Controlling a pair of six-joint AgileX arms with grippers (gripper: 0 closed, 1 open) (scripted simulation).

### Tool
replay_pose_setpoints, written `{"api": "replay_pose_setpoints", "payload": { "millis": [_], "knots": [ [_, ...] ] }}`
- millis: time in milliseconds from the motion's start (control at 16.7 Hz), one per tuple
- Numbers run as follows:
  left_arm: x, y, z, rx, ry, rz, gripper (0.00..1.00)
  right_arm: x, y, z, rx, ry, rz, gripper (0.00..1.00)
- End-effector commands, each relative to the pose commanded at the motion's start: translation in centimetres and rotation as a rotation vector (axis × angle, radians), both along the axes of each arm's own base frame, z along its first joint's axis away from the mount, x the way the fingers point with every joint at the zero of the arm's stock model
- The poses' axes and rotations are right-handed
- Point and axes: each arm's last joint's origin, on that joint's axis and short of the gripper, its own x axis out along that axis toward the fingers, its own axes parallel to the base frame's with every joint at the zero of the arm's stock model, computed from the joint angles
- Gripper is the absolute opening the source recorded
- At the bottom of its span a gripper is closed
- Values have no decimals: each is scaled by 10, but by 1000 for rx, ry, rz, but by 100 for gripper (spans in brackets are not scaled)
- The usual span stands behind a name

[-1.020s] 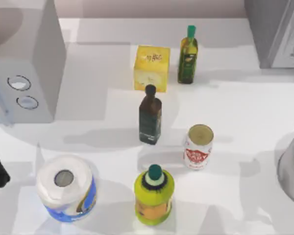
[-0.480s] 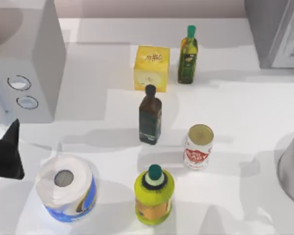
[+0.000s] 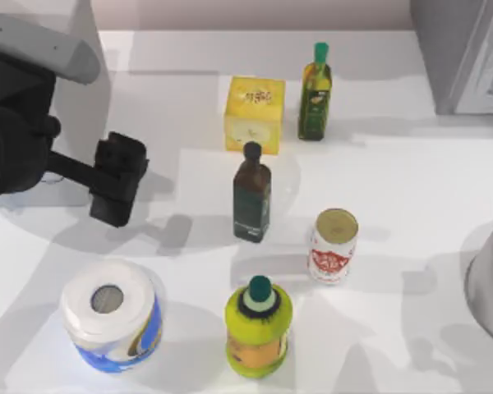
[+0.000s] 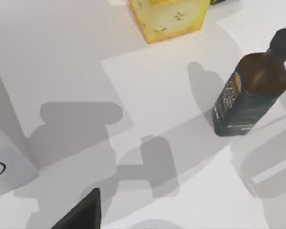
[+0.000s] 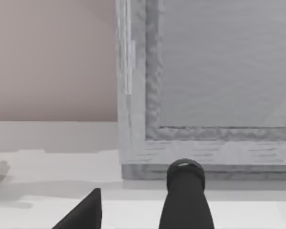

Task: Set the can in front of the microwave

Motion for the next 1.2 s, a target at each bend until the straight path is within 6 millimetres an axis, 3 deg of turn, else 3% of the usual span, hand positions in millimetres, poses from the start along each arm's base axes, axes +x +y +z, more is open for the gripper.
{"api": "replay_pose_setpoints", "payload": {
  "millis": [180,300,480,720,960,1200],
  "knots": [
    [40,-53,18,83,168,-113,100,0,0,0,0,0,0,100],
    [63,-95,20,148,266,-178,100,0,0,0,0,0,0,100],
    [88,-159,6,251,389,-256,100,0,0,0,0,0,0,100],
    [103,-229,-31,385,508,-313,100,0,0,0,0,0,0,100],
    [111,-266,-71,491,588,-316,100,0,0,0,0,0,0,100],
    [116,-274,-90,535,623,-303,100,0,0,0,0,0,0,100]
  ]
}}
